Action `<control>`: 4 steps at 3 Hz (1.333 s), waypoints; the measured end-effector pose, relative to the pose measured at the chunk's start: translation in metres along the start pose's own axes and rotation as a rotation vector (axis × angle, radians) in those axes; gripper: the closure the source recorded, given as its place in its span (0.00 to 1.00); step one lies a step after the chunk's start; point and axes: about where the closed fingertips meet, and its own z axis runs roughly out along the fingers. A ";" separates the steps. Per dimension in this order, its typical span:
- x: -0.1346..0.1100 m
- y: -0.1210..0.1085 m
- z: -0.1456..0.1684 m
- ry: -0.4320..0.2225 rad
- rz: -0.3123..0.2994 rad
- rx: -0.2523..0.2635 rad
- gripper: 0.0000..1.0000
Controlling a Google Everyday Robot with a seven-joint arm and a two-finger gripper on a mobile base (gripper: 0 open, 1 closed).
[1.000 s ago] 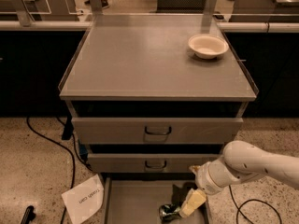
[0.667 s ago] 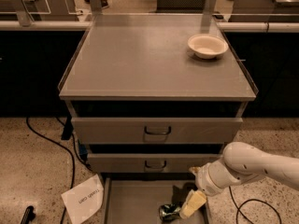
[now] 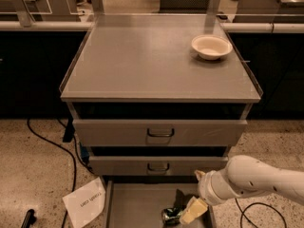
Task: Pick green can from bottom drawer and place on counter
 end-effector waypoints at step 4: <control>0.020 -0.013 0.054 0.064 -0.019 0.099 0.00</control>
Offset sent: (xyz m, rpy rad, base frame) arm -0.0010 0.0094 -0.0157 -0.0251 -0.0469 0.0095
